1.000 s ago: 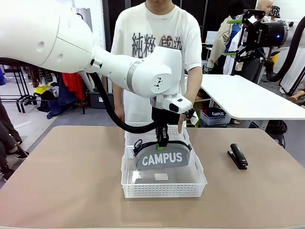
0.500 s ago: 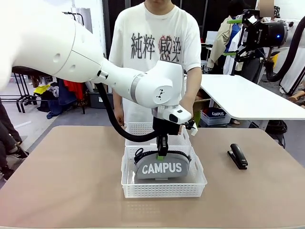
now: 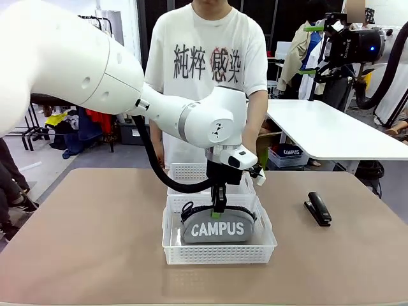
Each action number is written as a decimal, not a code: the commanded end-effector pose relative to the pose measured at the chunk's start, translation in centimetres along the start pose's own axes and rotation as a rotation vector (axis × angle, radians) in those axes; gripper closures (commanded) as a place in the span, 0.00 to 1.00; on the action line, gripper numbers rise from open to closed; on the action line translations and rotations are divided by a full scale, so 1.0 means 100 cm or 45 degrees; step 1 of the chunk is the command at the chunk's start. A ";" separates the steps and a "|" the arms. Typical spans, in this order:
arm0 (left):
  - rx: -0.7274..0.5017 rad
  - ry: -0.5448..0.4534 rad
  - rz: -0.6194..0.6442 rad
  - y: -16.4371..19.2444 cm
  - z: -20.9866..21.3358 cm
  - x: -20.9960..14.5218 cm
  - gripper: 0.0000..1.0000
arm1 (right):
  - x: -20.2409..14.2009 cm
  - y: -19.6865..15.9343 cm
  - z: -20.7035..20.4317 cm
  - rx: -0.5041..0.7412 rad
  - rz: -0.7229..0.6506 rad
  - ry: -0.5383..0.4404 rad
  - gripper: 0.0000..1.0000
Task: Distribute items into two baskets.
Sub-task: Place the picked Pencil pouch into the Organizing basket as instructed by the person, then pick up the Stapler that the person points to.
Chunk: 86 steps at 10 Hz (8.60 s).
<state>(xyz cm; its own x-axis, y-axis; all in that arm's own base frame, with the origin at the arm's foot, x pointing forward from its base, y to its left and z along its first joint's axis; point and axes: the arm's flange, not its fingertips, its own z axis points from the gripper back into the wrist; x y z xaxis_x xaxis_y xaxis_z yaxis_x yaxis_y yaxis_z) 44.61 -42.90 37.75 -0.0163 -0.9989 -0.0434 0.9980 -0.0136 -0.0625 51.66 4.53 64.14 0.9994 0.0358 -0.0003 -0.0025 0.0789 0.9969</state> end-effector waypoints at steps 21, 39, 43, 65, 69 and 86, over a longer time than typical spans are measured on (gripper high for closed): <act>-0.002 0.004 0.023 0.005 0.010 -0.004 0.00 | -0.001 0.002 0.000 0.001 0.004 -0.001 0.00; -0.319 -0.607 0.711 -0.025 0.117 -0.138 0.00 | -0.001 0.002 0.000 0.001 0.004 -0.001 0.00; -0.386 -0.768 0.956 -0.022 0.153 -0.192 0.00 | -0.001 0.002 0.000 0.001 0.004 -0.001 0.00; -1.118 -1.533 1.607 -0.020 0.284 -0.395 0.00 | -0.001 0.002 0.000 0.001 0.004 -0.001 0.00; -1.361 -1.599 1.560 -0.015 0.294 -0.429 0.00 | -0.001 0.002 0.000 0.001 0.004 -0.001 0.00; -1.369 -1.617 1.557 -0.012 0.288 -0.432 0.00 | -0.001 0.002 0.000 0.001 0.004 -0.001 0.00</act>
<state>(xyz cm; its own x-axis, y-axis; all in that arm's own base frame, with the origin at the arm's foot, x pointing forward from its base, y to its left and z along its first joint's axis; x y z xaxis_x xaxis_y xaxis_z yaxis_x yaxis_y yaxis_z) 46.04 -1.09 68.25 0.9977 0.0580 0.0354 0.0293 0.1023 -0.9943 51.66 4.51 64.15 0.9994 0.0353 -0.0001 -0.0027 0.0790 0.9969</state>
